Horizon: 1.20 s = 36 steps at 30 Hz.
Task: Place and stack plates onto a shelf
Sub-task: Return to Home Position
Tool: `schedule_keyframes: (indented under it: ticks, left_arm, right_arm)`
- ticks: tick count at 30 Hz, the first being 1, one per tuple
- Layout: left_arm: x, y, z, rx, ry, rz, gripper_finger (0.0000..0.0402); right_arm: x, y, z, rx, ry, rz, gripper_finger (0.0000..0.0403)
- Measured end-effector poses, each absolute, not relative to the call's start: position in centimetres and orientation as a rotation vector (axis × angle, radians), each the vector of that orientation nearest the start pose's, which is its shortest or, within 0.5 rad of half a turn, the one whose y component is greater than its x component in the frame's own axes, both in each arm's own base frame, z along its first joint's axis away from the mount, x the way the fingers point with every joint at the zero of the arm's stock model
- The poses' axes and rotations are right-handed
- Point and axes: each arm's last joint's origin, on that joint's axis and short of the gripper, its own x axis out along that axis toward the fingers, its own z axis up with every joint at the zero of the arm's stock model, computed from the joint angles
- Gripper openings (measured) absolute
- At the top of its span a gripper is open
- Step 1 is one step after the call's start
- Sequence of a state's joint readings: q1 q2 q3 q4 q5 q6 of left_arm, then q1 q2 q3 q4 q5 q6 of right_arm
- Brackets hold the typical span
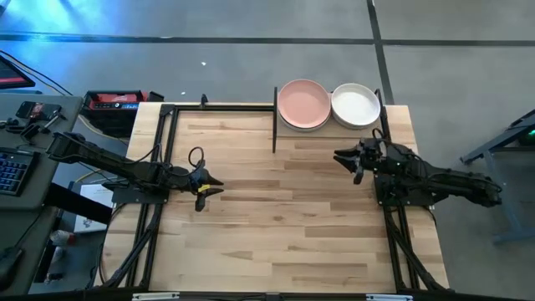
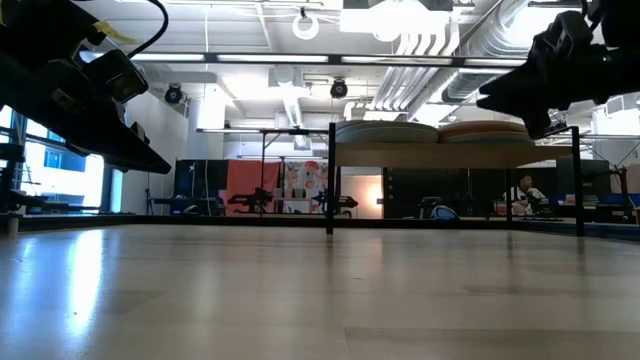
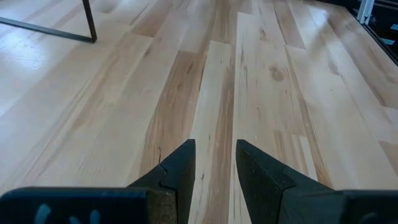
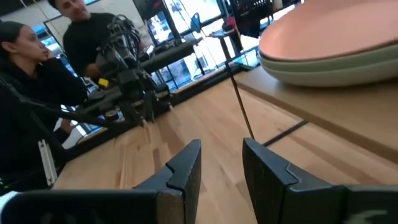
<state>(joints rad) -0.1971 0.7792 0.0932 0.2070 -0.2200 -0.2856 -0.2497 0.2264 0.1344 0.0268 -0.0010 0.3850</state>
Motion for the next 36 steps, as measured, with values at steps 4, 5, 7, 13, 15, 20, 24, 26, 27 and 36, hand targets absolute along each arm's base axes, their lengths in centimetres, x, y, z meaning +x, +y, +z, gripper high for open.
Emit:
schedule_keyframes:
  ticks: [4,5,7,13,15,20,24,26,27,36]
  left_arm:
    - [14.3,-2.2,13.6,-0.181,0.461,0.089,0.0106]
    - [14.3,-2.2,13.6,-0.18,0.462,0.089,0.0106]
    - [14.3,-2.2,13.6,-0.163,0.464,0.085,0.0106]
    - [14.3,-2.2,13.5,-0.025,0.472,0.053,0.0106]
    - [14.3,-2.2,13.6,-0.01,0.472,0.049,0.0106]
    - [14.3,-2.2,13.6,-0.007,0.472,0.048,0.0106]
    - [14.3,-2.2,13.6,-0.007,0.472,0.048,0.0106]
    - [14.3,-2.2,13.6,-0.008,0.472,0.048,0.0106]
    - [14.3,-2.2,13.6,-0.008,0.472,0.048,0.0106]
    - [14.3,-2.2,13.6,-0.008,0.471,0.048,0.0106]
  right_arm:
    - [10.6,-2.7,18.7,0.393,0.035,-0.258,0.01]
    - [10.6,-2.7,18.6,0.394,0.045,-0.259,0.01]
    - [10.6,-2.7,18.5,0.387,0.059,-0.258,0.01]
    - [10.5,-2.7,18.0,0.358,0.11,-0.263,0.01]
    - [10.5,-2.6,17.8,0.359,0.128,-0.265,0.01]
    - [10.4,-2.6,17.3,0.359,0.182,-0.272,0.01]
    - [10.3,-2.6,16.9,0.363,0.224,-0.279,0.01]
    - [10.3,-2.6,16.9,0.367,0.221,-0.287,0.01]
    - [10.3,-2.6,17.0,0.371,0.219,-0.29,0.01]
    - [10.3,-2.6,16.8,0.549,0.207,-0.314,0.01]
